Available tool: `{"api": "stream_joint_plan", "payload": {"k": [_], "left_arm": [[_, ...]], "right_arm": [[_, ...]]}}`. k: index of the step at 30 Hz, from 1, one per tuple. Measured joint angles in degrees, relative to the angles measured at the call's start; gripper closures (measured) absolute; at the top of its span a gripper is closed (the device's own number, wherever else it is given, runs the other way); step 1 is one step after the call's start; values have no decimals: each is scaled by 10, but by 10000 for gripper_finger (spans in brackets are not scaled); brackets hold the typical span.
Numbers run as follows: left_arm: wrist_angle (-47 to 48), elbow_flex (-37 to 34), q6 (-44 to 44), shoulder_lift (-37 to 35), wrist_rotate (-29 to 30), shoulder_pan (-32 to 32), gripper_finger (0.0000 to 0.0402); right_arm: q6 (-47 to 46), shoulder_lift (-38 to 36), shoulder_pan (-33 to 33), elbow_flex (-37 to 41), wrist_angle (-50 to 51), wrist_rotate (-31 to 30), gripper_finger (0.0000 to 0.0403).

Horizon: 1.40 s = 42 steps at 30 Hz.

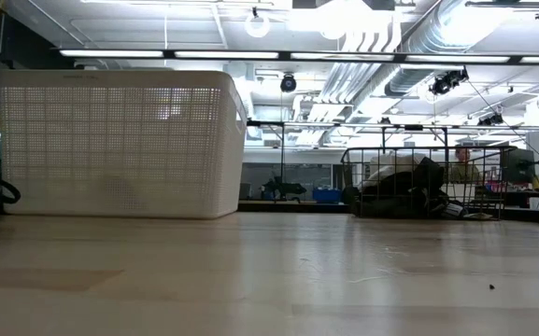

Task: Pick & Place Cloths
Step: Return to Home Position

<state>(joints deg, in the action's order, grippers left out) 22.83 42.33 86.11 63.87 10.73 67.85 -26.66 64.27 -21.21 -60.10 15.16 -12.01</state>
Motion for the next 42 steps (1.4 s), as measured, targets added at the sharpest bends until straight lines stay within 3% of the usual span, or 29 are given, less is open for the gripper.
{"api": "stream_joint_plan", "payload": {"k": [9, 12, 17, 26, 35, 42], "left_arm": [[0, 0, -35, -79, 298, -1, 169], [-1, 0, -84, -106, 359, -29, 169], [-23, 0, -205, -145, 356, -124, 169], [-176, 0, -469, -154, 289, -315, 169], [-183, 0, -557, -179, 283, -429, 169], [-170, 0, -600, -196, 278, -506, 169]], "right_arm": [[15, -51, 0, 0, 89, -48, 199], [15, -70, 0, 2, 101, -37, 199], [9, -145, 0, 55, 76, -13, 199], [-34, -291, 0, 210, -23, -31, 199], [-35, -401, 0, 341, -127, -28, 199], [-31, -495, 16, 399, -137, -24, 199]]}}
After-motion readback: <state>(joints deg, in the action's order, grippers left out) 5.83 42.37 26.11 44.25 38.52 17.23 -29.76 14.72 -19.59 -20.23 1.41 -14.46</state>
